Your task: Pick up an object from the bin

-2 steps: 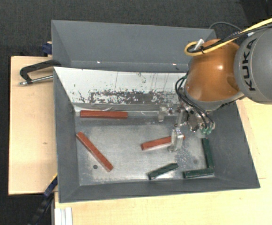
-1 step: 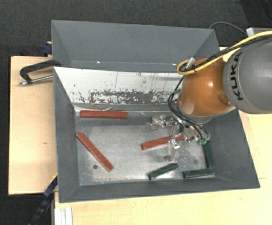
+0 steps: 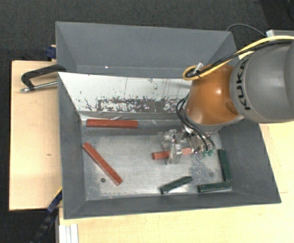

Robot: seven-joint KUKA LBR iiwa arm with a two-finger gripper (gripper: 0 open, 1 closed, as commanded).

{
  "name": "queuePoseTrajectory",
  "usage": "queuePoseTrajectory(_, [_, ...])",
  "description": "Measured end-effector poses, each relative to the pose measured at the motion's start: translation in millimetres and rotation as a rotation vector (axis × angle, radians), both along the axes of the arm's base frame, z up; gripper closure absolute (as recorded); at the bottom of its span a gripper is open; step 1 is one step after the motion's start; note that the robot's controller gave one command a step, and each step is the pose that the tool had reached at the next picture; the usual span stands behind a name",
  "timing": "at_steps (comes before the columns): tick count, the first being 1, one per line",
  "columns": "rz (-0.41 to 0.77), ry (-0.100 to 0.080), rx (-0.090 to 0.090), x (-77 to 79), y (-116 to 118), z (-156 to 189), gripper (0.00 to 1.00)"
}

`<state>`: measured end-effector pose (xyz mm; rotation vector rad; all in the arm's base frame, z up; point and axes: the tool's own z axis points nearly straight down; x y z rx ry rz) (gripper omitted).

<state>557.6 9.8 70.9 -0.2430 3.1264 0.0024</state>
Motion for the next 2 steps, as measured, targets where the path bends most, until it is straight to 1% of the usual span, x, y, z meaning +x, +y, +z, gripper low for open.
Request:
queuePoseTrajectory(1, [0.0, 0.0, 0.0, 0.0, 0, 0, 1.0])
queuePoseTrajectory(2, [-0.014, -0.002, -0.001, 8.8, 13, 139, 1.0])
